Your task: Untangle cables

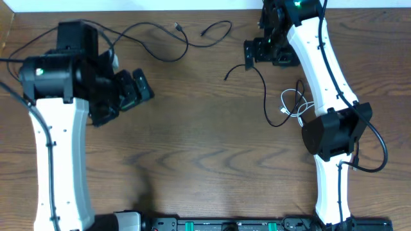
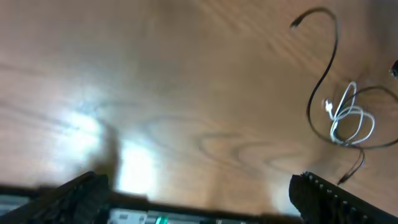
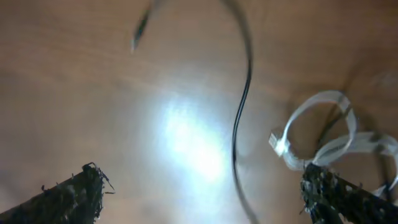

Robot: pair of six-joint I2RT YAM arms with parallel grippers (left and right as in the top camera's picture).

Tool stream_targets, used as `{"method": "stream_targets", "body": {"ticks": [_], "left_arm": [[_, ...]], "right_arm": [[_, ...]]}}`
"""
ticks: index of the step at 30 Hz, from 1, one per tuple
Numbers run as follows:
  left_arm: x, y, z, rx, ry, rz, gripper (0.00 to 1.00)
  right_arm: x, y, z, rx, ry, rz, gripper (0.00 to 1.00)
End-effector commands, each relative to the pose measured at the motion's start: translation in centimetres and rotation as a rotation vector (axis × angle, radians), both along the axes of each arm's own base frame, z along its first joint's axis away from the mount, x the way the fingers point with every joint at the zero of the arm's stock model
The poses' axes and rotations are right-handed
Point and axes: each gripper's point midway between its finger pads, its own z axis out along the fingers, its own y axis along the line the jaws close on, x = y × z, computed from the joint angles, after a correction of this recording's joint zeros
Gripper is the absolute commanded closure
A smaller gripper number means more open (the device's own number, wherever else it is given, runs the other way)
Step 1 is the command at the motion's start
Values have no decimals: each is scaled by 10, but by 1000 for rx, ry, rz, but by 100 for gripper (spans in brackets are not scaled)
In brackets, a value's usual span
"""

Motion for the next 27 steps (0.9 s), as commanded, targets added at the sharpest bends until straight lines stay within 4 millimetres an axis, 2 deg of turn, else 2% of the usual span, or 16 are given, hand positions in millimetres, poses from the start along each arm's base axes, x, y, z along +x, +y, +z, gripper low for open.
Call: {"method": "stream_targets", "body": {"ticks": [1, 4, 7, 8, 10, 14, 18, 20, 23, 27], "left_arm": [[-33, 10, 26, 64, -90, 13, 2], [-60, 18, 48, 120, -192, 36, 2], [-84, 27, 63, 172, -274, 61, 2], [-94, 28, 68, 182, -300, 68, 2], [-110, 27, 71, 182, -319, 69, 2], [-130, 27, 68, 185, -333, 72, 2], [-142, 27, 51, 185, -302, 69, 2], [-144, 27, 41, 184, -272, 66, 2], [-144, 26, 31, 183, -231, 62, 2], [-142, 27, 27, 183, -209, 61, 2]], "right_arm": [[-24, 4, 11, 32, 63, 34, 1], [-29, 1, 42, 56, -4, 27, 1], [-40, -4, 84, 78, -107, 23, 1], [-47, -10, 107, 70, -170, 20, 1], [-61, -21, 133, 48, -242, 1, 1], [-95, -50, 154, -22, -288, -142, 1], [-125, -76, 140, -94, -244, -319, 1], [-128, -85, 126, -133, -233, -384, 1], [-132, -90, 94, -190, -168, -392, 1], [-130, -89, 48, -218, -97, -386, 1]]}}
